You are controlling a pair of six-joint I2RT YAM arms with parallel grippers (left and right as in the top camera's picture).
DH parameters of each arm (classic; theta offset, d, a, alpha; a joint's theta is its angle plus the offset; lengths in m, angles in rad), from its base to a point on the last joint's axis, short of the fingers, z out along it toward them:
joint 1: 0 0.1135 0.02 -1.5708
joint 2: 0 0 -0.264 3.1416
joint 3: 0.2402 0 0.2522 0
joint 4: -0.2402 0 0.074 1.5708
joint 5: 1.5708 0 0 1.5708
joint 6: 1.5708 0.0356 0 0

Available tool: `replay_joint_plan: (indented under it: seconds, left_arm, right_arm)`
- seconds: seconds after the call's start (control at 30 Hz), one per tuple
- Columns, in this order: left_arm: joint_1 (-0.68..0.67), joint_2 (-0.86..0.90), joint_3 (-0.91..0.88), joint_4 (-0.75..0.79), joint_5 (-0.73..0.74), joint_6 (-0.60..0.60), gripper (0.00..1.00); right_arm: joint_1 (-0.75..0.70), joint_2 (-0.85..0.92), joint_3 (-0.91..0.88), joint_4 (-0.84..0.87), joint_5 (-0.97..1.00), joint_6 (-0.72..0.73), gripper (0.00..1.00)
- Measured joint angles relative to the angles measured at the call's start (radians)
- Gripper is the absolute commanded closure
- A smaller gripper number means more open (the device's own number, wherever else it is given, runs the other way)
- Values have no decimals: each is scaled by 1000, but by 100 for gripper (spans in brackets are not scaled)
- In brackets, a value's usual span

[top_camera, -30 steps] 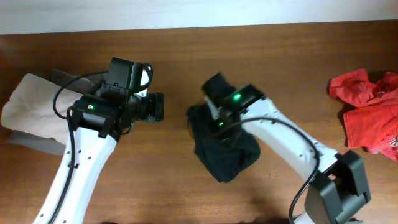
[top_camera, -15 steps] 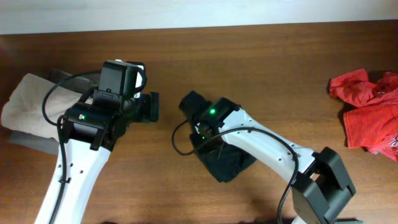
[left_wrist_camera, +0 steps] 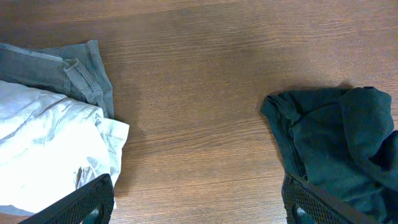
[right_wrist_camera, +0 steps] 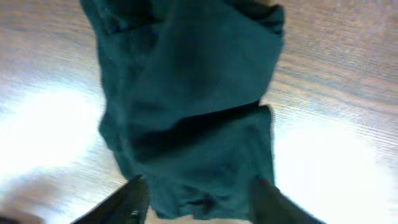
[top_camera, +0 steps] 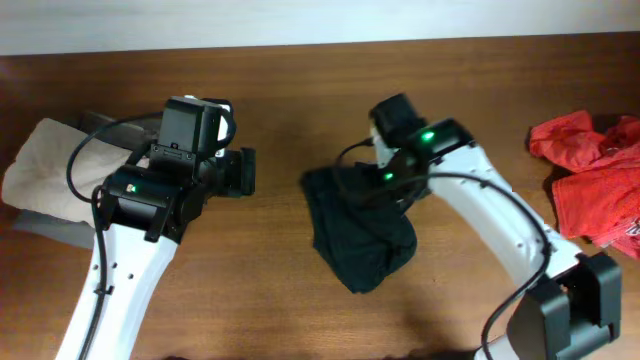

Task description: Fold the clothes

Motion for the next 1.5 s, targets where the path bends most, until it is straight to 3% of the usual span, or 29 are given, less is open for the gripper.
replay_joint_plan:
  seconds: [0.2,0.47,0.73,1.03,1.27,1.5]
  left_arm:
    - [0,0,0,0,0,0,14]
    - [0,0,0,-3,0,0,14]
    - [0,0,0,-3,0,0,14]
    - [0,0,0,-3,0,0,14]
    - [0,0,2,-2,0,0,13]
    - [0,0,2,2,0,0,13]
  right_arm:
    - [-72,71,-1,26,-21,-90,40]
    - [-301,131,-21,34,-199,-134,43]
    - [-313,150,-152,66,-347,-251,42]
    - [-313,151,-256,127,-455,-321,75]
    - [-313,138,-256,79,-480,-349,81]
    - [-275,8,-256,-40,-485,-373,82]
